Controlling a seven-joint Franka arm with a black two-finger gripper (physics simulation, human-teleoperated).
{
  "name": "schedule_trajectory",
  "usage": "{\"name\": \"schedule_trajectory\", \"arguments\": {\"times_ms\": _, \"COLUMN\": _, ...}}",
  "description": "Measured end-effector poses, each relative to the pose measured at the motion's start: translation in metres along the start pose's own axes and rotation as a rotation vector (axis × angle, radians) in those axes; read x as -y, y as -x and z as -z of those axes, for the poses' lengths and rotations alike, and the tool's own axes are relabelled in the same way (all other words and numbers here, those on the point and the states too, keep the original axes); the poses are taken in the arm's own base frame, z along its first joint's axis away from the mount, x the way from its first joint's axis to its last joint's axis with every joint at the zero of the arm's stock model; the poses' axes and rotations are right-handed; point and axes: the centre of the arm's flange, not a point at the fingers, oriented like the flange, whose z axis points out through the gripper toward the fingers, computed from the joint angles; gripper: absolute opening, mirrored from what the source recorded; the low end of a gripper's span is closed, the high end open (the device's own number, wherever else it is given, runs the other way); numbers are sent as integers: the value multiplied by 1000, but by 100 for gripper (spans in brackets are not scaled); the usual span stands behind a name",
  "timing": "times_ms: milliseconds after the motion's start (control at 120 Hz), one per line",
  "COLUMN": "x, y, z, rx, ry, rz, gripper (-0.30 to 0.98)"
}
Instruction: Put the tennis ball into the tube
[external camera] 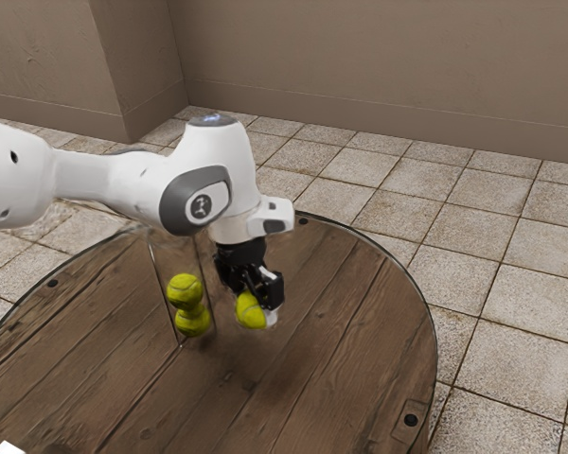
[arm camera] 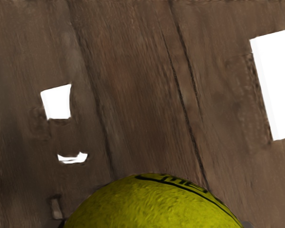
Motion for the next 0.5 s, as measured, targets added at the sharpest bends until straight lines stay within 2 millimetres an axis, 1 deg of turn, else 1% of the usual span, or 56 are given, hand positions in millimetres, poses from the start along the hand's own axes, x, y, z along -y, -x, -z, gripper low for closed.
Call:
{"name": "schedule_trajectory", "arguments": {"times_ms": 83, "x": -3, "y": -11, "z": 70, "rx": -65, "ry": -44, "rz": -27, "gripper": 34}}
{"name": "schedule_trajectory", "arguments": {"times_ms": 117, "x": -3, "y": -11, "z": 98, "rx": -88, "ry": -63, "rz": -34, "gripper": 35}}
{"name": "schedule_trajectory", "arguments": {"times_ms": 175, "x": -2, "y": -8, "z": 134, "rx": -107, "ry": -92, "rz": -37, "gripper": 35}}
{"name": "schedule_trajectory", "arguments": {"times_ms": 217, "x": 0, "y": -6, "z": 152, "rx": -107, "ry": -106, "rz": -34, "gripper": 36}}
{"name": "schedule_trajectory", "arguments": {"times_ms": 250, "x": 3, "y": -4, "z": 161, "rx": -98, "ry": -113, "rz": -29, "gripper": 36}}
{"name": "schedule_trajectory", "arguments": {"times_ms": 300, "x": 11, "y": 1, "z": 169, "rx": -79, "ry": -120, "rz": -16, "gripper": 36}}
{"name": "schedule_trajectory", "arguments": {"times_ms": 358, "x": 31, "y": 6, "z": 174, "rx": -52, "ry": -120, "rz": 15, "gripper": 37}}
{"name": "schedule_trajectory", "arguments": {"times_ms": 417, "x": 66, "y": 13, "z": 175, "rx": -26, "ry": -112, "rz": 73, "gripper": 37}}
{"name": "schedule_trajectory", "arguments": {"times_ms": 500, "x": 132, "y": 29, "z": 177, "rx": 1, "ry": -89, "rz": 190, "gripper": 37}}
